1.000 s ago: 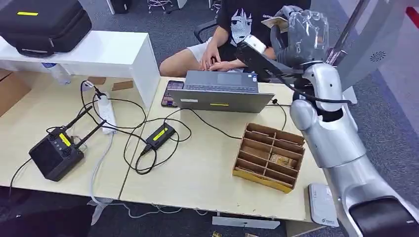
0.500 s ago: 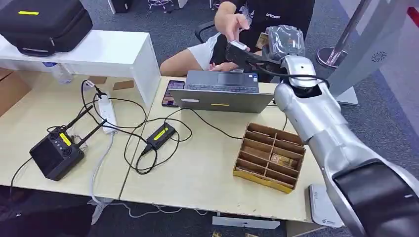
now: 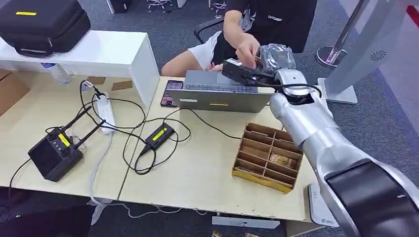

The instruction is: Pass the card to the sensor for recognition and then transmit it.

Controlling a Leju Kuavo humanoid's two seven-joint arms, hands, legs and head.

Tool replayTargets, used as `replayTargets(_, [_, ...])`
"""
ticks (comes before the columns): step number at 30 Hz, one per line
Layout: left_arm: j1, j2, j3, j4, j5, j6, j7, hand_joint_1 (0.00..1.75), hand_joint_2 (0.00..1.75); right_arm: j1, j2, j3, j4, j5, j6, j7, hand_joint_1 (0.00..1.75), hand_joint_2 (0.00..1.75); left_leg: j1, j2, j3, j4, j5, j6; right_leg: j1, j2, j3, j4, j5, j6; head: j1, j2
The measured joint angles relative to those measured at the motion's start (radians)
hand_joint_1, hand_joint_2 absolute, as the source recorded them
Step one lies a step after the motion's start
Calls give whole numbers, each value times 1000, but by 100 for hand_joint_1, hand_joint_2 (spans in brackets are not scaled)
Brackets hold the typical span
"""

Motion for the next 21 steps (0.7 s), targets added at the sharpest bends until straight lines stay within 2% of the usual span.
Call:
replayTargets(6, [0,0,0,0,37,0,34,0,0,65,34,-64,-53,-210,5,-229,0,175,0,0,0,0,0,0,0,-1,0,0,0,0,0,0])
replayTargets(10, [2,-1,0,-1,73,0,67,0,0,157,39,-110,-180,-351,43,-342,0,175,0,-1,0,0,0,0,0,-2,0,0,0,0,0,0])
replayTargets(12, [3,-1,0,-3,82,0,76,0,0,201,39,-123,-252,-383,53,-361,0,175,0,-1,0,0,0,0,0,-1,0,0,0,0,-1,0])
replayTargets(17, [4,-1,0,-3,87,0,83,0,0,254,37,-142,-347,-407,58,-361,0,175,0,-1,0,0,0,0,0,-2,0,-1,0,0,0,0])
replayTargets(19, [5,0,0,-5,104,0,98,0,0,310,22,-146,-438,-460,51,-363,0,175,0,-2,0,0,0,0,0,-2,0,-1,0,0,0,0])
replayTargets(21, [9,-1,0,-10,127,0,113,0,0,398,-13,-141,-587,-537,37,-363,0,175,0,-3,0,0,0,0,0,-4,1,-2,-1,0,0,0])
